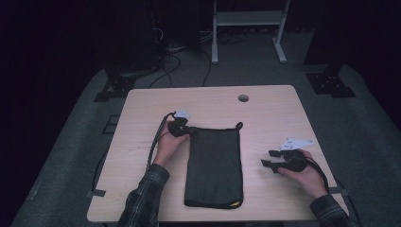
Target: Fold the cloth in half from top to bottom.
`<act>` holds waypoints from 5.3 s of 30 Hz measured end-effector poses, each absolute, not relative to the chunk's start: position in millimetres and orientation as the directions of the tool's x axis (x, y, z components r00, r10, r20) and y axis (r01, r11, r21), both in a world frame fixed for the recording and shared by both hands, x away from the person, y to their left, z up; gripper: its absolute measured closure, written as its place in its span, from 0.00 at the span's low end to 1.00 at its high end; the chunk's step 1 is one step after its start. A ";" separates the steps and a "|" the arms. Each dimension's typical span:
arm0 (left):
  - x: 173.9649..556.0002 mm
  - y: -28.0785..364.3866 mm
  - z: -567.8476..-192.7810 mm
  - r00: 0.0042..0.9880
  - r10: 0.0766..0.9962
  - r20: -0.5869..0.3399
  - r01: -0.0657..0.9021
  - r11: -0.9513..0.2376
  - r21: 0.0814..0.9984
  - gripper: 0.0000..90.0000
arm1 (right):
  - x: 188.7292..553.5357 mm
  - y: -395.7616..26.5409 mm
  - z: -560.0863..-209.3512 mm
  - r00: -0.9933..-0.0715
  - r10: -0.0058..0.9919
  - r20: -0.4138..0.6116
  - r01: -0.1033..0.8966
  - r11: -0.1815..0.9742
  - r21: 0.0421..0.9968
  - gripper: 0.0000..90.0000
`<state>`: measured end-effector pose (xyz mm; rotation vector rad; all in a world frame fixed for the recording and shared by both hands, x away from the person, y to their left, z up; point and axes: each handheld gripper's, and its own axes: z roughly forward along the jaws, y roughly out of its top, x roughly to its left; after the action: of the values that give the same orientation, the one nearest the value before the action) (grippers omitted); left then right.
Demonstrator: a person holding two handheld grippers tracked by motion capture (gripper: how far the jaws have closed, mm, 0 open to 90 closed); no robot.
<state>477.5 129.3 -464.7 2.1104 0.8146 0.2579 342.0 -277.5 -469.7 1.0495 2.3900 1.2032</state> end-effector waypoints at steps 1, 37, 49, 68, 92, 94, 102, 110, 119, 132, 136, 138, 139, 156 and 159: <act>476.1 129.2 -461.1 0.775 0.625 -0.098 0.448 -0.432 0.783 0.92 | 346.2 -275.1 -467.5 -0.706 0.703 0.088 0.485 0.389 0.783 0.47; 430.9 128.3 -446.0 0.890 0.445 -0.096 0.333 -0.492 0.805 0.92 | 475.0 -179.5 -482.8 -0.753 0.652 0.086 0.466 0.436 0.770 0.62; 443.6 138.6 -426.1 0.856 0.514 -0.058 0.318 -0.435 0.843 0.93 | 469.6 -179.8 -461.0 -0.753 0.646 0.123 0.469 0.396 0.789 0.90; 425.3 151.8 -397.5 0.866 0.499 -0.031 0.263 -0.401 0.878 0.92 | 441.2 -183.7 -410.7 -0.798 0.601 0.051 0.336 0.373 0.865 0.89; 344.3 155.9 -426.4 0.913 0.395 -0.104 0.292 -0.454 0.842 0.92 | 355.0 -191.7 -439.2 -0.872 0.477 0.115 0.350 0.440 0.827 0.89; 339.4 154.4 -427.4 0.914 0.392 -0.100 0.292 -0.466 0.836 0.92 | 350.9 -192.9 -441.2 -0.875 0.470 0.120 0.351 0.443 0.825 0.89; 324.2 154.6 -437.1 0.916 0.381 -0.122 0.312 -0.489 0.815 0.92 | 332.4 -192.1 -446.9 -0.892 0.437 0.115 0.338 0.478 0.810 0.89; 314.1 154.2 -446.7 0.919 0.368 -0.143 0.332 -0.522 0.786 0.92 | 318.0 -191.2 -454.0 -0.904 0.410 0.122 0.338 0.509 0.792 0.87; 304.9 152.1 -456.8 0.924 0.351 -0.150 0.338 -0.570 0.749 0.90 | 306.2 -190.4 -463.9 -0.912 0.391 0.123 0.336 0.543 0.770 0.79; 284.9 172.4 -441.6 0.921 0.361 -0.148 0.327 -0.505 0.799 0.85 | 278.5 -227.3 -444.9 -0.904 0.405 0.137 0.333 0.469 0.818 0.76; 291.3 167.4 -438.0 0.917 0.372 -0.148 0.328 -0.487 0.809 0.87 | 288.6 -229.6 -437.9 -0.890 0.432 0.143 0.343 0.430 0.835 0.78; 293.0 160.9 -438.9 0.920 0.362 -0.148 0.324 -0.494 0.807 0.83 | 294.5 -221.5 -437.9 -0.895 0.426 0.132 0.334 0.444 0.831 0.77; 293.4 157.7 -440.0 0.920 0.362 -0.149 0.325 -0.497 0.805 0.82 | 297.2 -216.0 -438.9 -0.897 0.421 0.132 0.333 0.449 0.830 0.76; 295.4 147.7 -455.0 0.927 0.352 -0.126 0.318 -0.563 0.763 0.95 | 308.8 -178.4 -456.0 -0.925 0.364 0.105 0.308 0.559 0.770 0.96; 292.8 149.5 -453.1 0.930 0.345 -0.129 0.312 -0.552 0.773 0.95 | 301.5 -181.8 -449.8 -0.935 0.339 0.104 0.289 0.561 0.776 0.96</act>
<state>292.8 149.5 -453.1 2.1927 0.4647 0.0468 301.5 -181.8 -449.8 0.5489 2.7245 1.3378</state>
